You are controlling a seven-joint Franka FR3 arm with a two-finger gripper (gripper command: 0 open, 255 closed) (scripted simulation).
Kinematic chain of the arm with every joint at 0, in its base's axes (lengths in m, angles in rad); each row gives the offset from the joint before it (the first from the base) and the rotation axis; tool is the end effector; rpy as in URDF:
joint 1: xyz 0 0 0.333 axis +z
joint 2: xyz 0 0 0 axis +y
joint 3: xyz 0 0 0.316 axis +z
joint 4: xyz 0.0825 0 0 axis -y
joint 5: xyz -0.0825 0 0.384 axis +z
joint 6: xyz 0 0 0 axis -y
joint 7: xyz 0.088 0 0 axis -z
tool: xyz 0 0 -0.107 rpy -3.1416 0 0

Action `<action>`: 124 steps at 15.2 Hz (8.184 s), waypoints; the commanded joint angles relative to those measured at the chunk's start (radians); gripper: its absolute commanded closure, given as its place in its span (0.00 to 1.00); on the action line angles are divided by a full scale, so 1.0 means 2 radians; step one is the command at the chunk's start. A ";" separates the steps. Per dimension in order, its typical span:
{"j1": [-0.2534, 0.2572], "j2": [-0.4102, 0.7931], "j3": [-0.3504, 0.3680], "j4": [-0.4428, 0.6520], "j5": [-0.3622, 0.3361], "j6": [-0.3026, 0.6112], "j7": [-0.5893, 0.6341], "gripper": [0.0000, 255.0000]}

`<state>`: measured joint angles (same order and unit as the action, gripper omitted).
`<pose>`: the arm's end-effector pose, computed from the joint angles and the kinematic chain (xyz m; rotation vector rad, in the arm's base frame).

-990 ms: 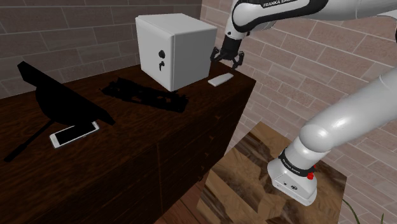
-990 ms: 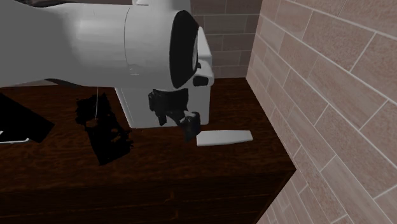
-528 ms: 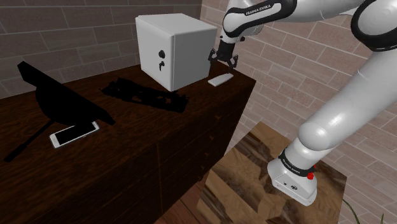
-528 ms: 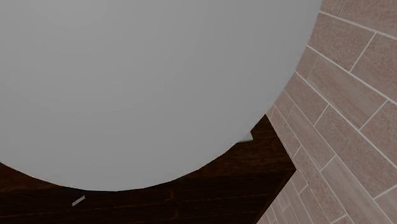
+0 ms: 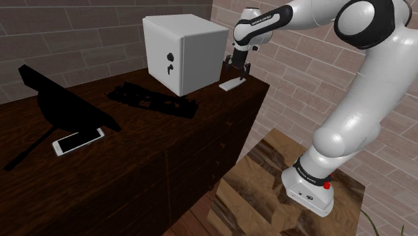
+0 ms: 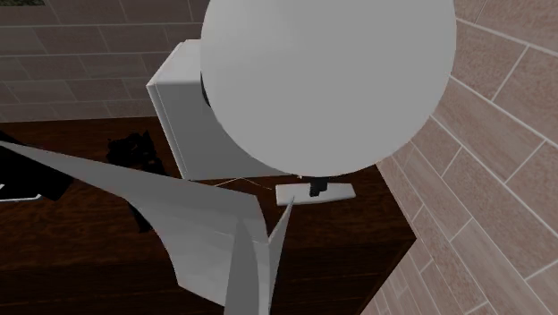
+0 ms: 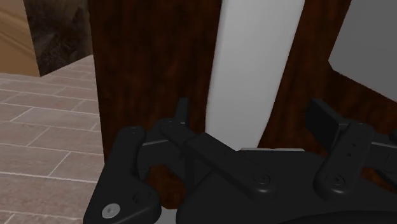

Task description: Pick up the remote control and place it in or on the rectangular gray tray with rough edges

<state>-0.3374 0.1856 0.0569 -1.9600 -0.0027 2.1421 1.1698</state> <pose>0.5706 -0.1656 0.3817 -2.3472 2.0790 0.0101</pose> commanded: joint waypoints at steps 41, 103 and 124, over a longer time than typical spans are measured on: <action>-0.007 0.013 -0.013 0.045 0.000 -0.036 0.039 1.00; 0.281 0.261 0.109 0.387 -0.086 -0.138 0.444 1.00; 0.283 0.257 0.116 0.445 -0.087 -0.199 0.441 0.00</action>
<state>0.2310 0.6920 0.2916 -1.0996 -0.1708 1.6766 2.0538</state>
